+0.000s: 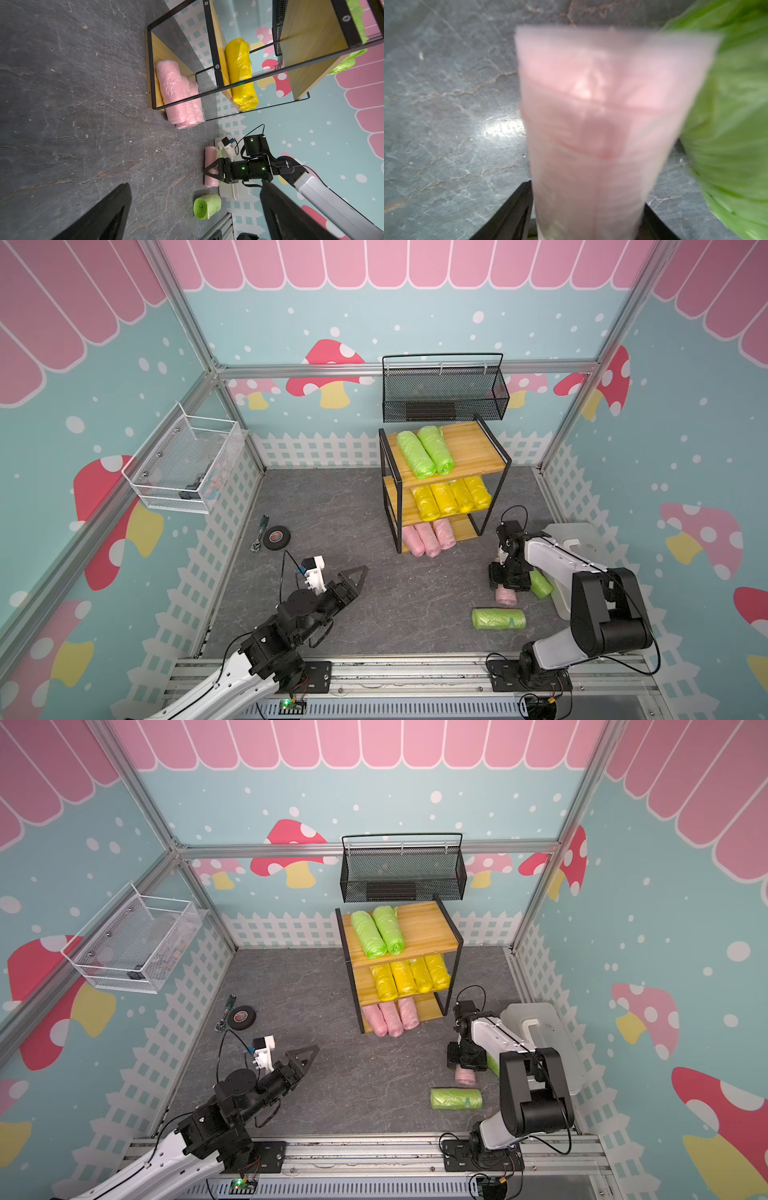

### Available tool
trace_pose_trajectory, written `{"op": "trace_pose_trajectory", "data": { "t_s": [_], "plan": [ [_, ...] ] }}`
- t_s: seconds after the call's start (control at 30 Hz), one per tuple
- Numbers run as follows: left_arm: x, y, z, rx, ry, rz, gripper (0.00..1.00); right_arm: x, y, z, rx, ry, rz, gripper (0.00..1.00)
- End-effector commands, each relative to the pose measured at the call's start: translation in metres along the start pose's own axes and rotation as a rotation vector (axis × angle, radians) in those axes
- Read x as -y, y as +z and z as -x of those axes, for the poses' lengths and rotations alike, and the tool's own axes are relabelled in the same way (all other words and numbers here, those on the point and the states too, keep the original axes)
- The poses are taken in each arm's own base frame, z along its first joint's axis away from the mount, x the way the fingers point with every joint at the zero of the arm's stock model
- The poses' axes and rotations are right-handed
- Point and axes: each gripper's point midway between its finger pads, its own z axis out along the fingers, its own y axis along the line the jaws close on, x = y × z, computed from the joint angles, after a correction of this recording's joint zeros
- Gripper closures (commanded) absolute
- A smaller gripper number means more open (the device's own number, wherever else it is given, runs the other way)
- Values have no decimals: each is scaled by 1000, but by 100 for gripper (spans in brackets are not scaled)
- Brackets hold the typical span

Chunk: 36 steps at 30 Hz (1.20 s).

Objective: Sort the rolls of trash bags by color and place them on the shelf
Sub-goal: Pick up the roll of trash bags from the center of the board.

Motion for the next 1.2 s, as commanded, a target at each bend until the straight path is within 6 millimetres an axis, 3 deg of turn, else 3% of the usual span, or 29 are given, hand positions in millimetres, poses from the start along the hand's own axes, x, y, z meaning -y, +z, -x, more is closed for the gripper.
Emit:
{"op": "trace_pose_trajectory", "data": {
  "t_s": [0.0,0.07,0.27,0.47,0.57,0.7,0.9,1.03,1.17],
  "plan": [
    [10,-1,2,0,-1,-23,1,-6,1,-10,-13,40,47,32],
    [10,-1,2,-1,-2,-23,1,-8,2,-13,-11,54,65,32],
    [4,1,-1,-7,-27,-11,1,-17,10,-24,-50,61,118,45],
    [9,1,-2,-24,-27,-16,1,-17,4,-26,-27,54,129,78],
    [16,-1,0,-21,-20,-31,1,-20,-12,-23,11,44,150,90],
    [33,-2,-1,-55,36,-59,1,-36,-58,-14,129,16,263,96],
    [75,5,-17,-182,143,-178,1,-83,-161,-7,419,-95,618,100],
    [102,12,-27,-255,161,-279,1,-111,-221,-15,503,-174,857,100],
    [134,13,-30,-284,175,-395,1,-138,-261,-32,473,-277,1065,100]
  ]
}}
